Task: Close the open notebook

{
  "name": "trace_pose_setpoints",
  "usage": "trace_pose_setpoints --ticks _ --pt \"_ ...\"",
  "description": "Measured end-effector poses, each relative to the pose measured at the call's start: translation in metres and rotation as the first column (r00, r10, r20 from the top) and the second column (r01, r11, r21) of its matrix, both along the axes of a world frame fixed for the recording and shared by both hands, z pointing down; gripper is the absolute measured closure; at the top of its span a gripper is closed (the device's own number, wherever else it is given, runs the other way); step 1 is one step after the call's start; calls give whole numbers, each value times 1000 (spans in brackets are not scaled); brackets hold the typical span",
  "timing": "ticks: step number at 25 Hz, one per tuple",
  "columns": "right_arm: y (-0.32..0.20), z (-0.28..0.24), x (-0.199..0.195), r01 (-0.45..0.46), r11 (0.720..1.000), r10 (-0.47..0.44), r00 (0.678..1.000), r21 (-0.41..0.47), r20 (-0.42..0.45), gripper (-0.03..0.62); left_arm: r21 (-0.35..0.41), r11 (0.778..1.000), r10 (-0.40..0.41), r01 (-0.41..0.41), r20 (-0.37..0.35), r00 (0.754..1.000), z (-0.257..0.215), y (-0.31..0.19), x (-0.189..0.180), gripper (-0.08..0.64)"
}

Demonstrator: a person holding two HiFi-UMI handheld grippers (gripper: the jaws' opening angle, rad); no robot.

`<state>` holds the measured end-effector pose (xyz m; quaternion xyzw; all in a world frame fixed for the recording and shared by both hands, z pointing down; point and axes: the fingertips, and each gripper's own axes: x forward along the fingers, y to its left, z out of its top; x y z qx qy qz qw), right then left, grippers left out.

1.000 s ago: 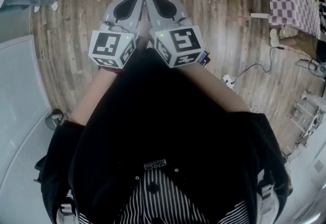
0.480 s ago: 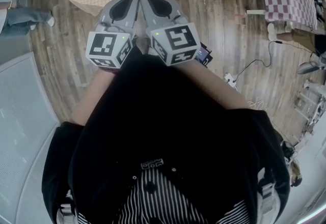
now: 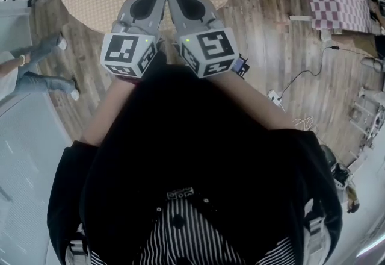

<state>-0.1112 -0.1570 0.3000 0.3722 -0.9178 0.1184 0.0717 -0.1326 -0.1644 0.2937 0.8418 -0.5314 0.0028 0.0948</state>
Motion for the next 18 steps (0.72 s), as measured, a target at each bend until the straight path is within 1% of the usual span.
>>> trace_pose_setpoints --ticks 2,7,11,14,18 --pt "-17 -2 -12 -14 1000 14 1000 -1 0 592 -3 1000 9 -9 -1 1000 -1 -15 -12 565" --pt "-47 -5 -30 -40 999 40 999 -1 -6 592 -15 999 40 -40 -7 999 -1 -42 -29 565" --pt "-73 -2 -72 -71 997 71 997 -6 -22 592 -23 997 76 -76 -24 997 5 -68 -71 565" --pt "-85 -2 -95 -80 997 79 996 -9 -29 592 -21 995 94 -95 -49 994 3 -80 -94 564" --pt "-100 -1 -105 -87 996 86 995 -11 -46 591 -19 994 104 -106 -63 993 4 -96 -104 565"
